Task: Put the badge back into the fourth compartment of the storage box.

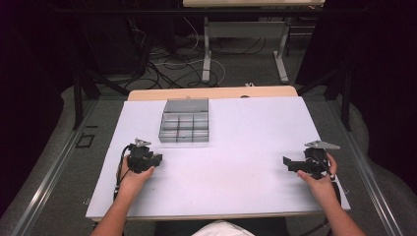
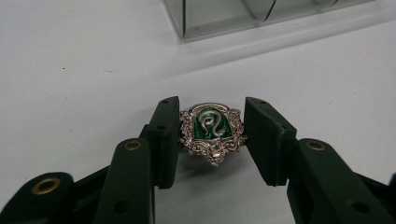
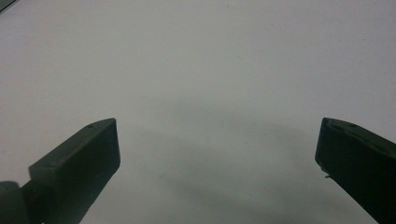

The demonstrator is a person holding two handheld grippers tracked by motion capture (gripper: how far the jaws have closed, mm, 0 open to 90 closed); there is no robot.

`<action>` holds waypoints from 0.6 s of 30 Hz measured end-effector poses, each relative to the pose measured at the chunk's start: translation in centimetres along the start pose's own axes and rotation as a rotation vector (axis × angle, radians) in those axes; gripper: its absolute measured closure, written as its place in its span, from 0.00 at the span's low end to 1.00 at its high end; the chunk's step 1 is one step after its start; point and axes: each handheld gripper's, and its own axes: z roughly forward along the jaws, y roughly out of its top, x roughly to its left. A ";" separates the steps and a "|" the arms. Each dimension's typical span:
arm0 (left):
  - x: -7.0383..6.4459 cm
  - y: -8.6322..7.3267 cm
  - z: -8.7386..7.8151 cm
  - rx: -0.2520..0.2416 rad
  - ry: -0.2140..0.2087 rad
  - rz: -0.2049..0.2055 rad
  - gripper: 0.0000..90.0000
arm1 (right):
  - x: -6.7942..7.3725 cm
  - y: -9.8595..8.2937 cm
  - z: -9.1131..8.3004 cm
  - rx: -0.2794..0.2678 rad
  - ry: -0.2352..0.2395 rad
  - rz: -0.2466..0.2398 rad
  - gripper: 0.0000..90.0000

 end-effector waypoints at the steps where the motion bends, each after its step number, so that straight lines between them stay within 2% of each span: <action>1: 0.0 0.0 0.0 -0.002 0.000 -0.001 0.63 | 0.0 0.0 0.0 0.000 0.000 0.000 0.00; 18: 0.3 0.2 -0.8 -0.024 -0.003 -0.031 0.63 | 0.0 0.0 0.0 0.001 0.001 -0.003 0.00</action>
